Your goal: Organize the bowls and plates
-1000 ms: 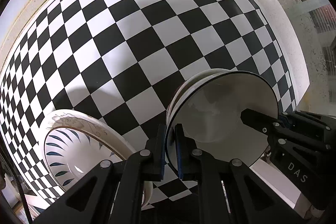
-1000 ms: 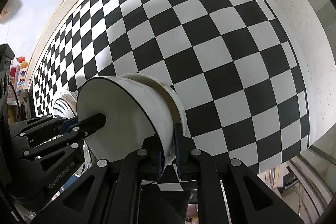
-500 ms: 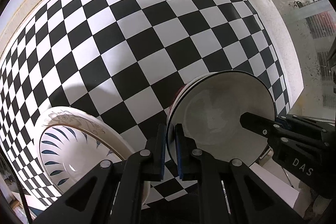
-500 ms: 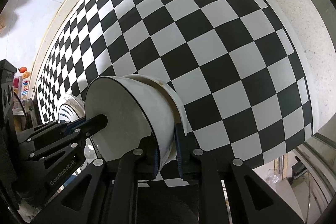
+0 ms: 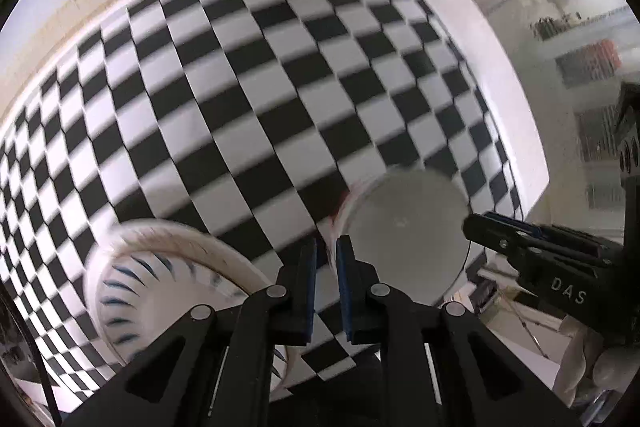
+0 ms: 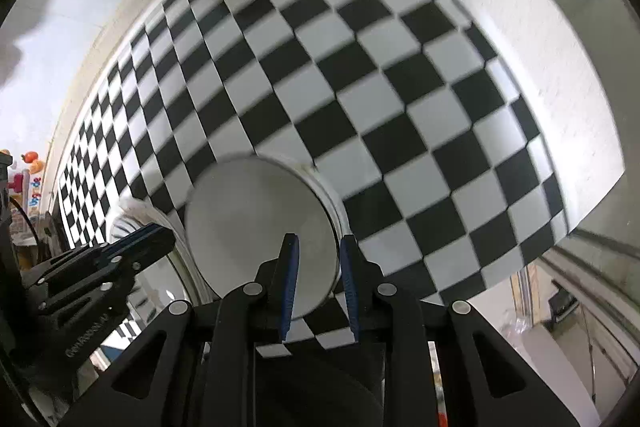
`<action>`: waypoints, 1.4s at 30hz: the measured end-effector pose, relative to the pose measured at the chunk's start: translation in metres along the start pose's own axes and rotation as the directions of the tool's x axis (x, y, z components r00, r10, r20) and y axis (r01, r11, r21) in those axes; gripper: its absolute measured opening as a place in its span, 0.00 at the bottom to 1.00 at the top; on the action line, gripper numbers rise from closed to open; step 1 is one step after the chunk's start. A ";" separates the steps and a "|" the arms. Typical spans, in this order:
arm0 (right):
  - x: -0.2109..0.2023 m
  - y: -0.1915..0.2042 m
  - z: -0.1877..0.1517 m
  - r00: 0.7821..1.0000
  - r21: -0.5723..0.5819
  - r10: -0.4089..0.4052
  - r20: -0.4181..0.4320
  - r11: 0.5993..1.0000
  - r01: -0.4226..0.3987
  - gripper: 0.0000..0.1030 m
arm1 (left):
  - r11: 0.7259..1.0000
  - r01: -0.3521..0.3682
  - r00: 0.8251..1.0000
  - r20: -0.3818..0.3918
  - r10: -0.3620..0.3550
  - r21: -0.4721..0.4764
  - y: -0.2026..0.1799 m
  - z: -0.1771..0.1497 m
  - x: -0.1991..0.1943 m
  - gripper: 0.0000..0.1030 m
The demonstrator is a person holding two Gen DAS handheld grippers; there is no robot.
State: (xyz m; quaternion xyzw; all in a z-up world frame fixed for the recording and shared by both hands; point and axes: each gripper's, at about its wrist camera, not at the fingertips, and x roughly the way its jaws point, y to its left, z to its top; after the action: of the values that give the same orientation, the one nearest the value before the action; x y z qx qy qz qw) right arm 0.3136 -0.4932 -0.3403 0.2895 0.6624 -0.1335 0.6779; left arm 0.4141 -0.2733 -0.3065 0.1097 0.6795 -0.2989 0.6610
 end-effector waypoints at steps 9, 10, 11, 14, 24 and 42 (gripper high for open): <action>-0.038 0.034 0.112 0.989 -0.093 0.126 0.081 0.989 -0.119 0.38 | 0.984 0.005 0.994 0.107 0.015 -0.180 0.038 0.112 -0.025 0.21; -0.036 0.040 0.132 0.986 -0.109 0.143 0.084 0.985 -0.133 0.38 | 0.980 0.001 0.994 0.111 0.021 -0.198 0.042 0.123 -0.023 0.21; -0.034 0.044 0.148 0.985 -0.120 0.151 0.083 0.983 -0.141 0.38 | 0.974 0.001 0.993 0.114 0.026 -0.226 0.048 0.138 -0.020 0.21; -0.019 0.061 0.201 0.984 -0.165 0.165 0.064 0.974 -0.153 0.38 | 0.961 -0.016 0.993 0.104 0.046 -0.275 0.059 0.173 -0.002 0.21; 0.049 0.079 0.310 0.992 -0.210 0.120 -0.046 0.969 -0.127 0.38 | 0.938 -0.001 1.000 0.022 0.010 -0.346 0.076 0.236 0.053 0.23; 0.081 0.075 0.328 0.995 -0.293 0.088 -0.056 0.951 -0.100 0.12 | 0.937 -0.046 0.997 0.036 0.062 -0.347 0.078 0.234 0.085 0.07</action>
State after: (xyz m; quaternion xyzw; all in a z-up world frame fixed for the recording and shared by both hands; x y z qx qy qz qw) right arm 0.6324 -0.6045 -0.4177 0.2188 0.6747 0.0057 0.7049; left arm 0.6427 -0.3609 -0.3967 0.0033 0.7026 -0.1589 0.6936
